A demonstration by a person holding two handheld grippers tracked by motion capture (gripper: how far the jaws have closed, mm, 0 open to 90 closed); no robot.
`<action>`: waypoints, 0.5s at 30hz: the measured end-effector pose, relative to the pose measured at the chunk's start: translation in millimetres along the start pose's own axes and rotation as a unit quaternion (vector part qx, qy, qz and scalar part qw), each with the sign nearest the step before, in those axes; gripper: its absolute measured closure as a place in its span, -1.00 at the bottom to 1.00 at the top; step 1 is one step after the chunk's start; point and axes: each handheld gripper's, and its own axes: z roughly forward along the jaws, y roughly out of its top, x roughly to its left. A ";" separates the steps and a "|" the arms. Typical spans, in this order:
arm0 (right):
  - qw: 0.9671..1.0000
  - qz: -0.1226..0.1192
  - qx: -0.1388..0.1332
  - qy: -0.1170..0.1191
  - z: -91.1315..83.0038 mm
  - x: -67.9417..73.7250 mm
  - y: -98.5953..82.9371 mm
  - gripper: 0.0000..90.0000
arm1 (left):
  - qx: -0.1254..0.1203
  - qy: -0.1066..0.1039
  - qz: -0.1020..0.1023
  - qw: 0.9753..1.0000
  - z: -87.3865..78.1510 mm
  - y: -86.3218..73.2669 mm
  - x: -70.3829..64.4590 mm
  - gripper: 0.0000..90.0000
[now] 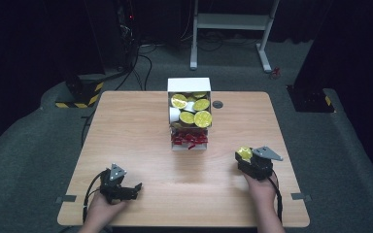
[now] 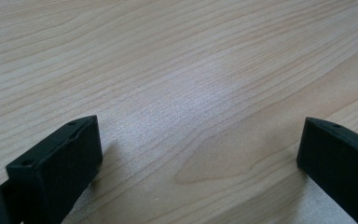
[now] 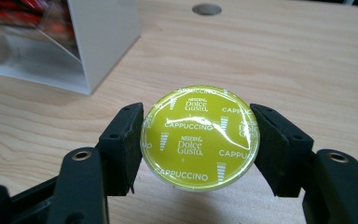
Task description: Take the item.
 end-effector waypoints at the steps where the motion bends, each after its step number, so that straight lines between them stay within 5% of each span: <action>1: 1.000 0.000 0.004 -0.001 2.3 -1.1 -1.2 -0.14 | 0.000 0.001 0.001 1.000 0.0 0.0 0.2 -0.99; 15: 0.999 0.016 0.026 -0.024 11.1 -17.2 -11.5 -0.15 | -0.001 -0.001 0.001 1.000 -0.3 -0.4 0.0 -0.99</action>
